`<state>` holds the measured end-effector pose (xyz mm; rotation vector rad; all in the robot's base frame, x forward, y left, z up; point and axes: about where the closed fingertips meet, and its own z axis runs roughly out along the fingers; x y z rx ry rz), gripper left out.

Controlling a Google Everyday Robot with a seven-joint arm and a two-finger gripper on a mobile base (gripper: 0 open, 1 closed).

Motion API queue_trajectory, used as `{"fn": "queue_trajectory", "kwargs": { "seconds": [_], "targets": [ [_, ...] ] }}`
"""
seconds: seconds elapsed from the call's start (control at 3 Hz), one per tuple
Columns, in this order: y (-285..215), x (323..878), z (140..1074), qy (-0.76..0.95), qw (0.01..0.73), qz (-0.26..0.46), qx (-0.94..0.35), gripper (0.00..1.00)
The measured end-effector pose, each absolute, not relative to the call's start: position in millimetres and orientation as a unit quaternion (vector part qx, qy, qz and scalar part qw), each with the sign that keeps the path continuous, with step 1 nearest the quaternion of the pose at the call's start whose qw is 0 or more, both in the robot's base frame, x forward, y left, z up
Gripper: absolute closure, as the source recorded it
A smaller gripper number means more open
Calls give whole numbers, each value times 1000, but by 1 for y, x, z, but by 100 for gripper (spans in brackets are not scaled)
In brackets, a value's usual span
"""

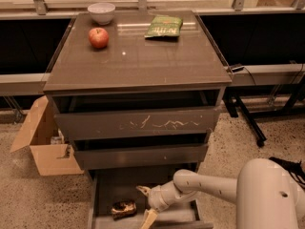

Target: Pick orange can from bottom drawer and place on counter

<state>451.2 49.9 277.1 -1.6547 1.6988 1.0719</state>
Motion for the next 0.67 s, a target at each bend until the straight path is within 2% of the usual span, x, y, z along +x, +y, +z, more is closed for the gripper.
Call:
{"fn": "queue_trajectory", "kwargs": {
  "seconds": [0.67],
  "targets": [
    [73, 501, 258, 594, 281, 398, -640, 0]
  ]
}}
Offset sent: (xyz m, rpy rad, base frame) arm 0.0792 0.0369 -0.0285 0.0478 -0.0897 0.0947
